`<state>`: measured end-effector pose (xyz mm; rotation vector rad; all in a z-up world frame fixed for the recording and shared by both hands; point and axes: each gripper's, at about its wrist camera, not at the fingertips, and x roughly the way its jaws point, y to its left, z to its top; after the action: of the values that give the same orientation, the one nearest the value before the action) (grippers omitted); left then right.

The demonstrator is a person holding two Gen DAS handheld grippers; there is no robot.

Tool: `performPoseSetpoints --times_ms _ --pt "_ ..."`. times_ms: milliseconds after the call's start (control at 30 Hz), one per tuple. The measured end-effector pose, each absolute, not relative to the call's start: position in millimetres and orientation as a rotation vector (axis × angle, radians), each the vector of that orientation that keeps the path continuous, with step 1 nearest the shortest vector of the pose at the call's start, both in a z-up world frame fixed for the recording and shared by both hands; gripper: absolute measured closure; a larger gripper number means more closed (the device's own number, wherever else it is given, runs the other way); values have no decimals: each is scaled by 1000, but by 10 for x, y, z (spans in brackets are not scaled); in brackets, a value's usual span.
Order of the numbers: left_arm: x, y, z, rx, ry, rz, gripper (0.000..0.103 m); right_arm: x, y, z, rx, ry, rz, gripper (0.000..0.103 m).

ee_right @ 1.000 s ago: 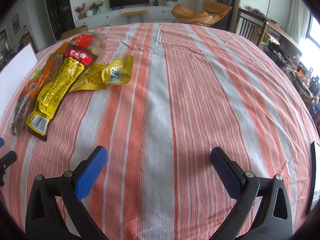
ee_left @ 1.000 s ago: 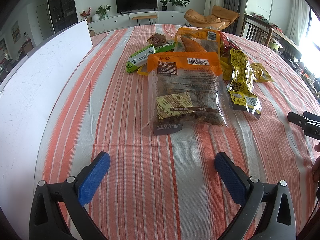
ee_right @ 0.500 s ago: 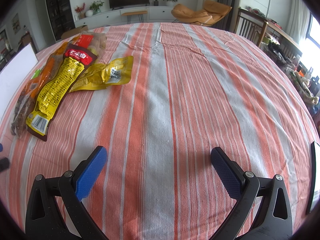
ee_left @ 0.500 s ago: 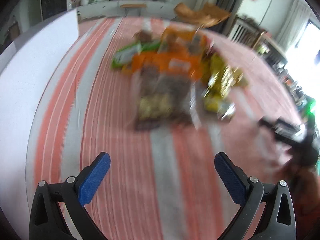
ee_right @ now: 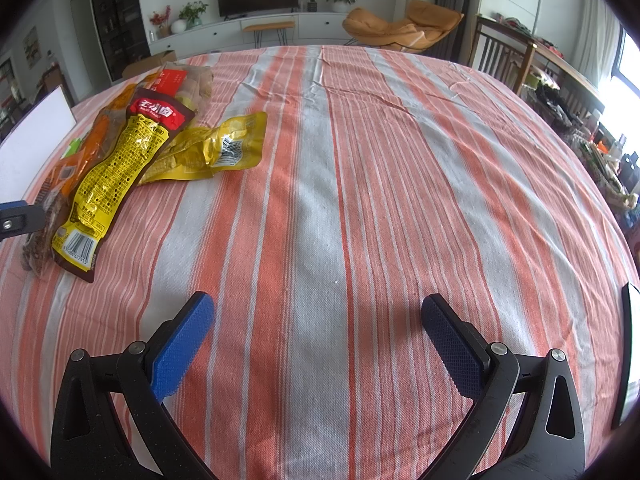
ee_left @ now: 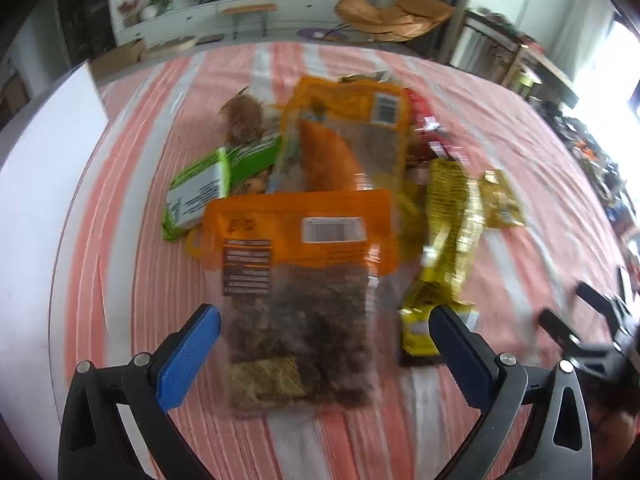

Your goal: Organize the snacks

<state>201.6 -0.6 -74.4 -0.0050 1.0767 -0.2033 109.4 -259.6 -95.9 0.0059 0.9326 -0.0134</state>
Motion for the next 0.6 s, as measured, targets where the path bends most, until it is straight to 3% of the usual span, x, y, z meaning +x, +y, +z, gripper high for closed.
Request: performPoseSetpoints --times_ms 600 --pt "2050 -21 -975 66 1070 -137 0 1094 -2596 -959 6 933 -14 0"
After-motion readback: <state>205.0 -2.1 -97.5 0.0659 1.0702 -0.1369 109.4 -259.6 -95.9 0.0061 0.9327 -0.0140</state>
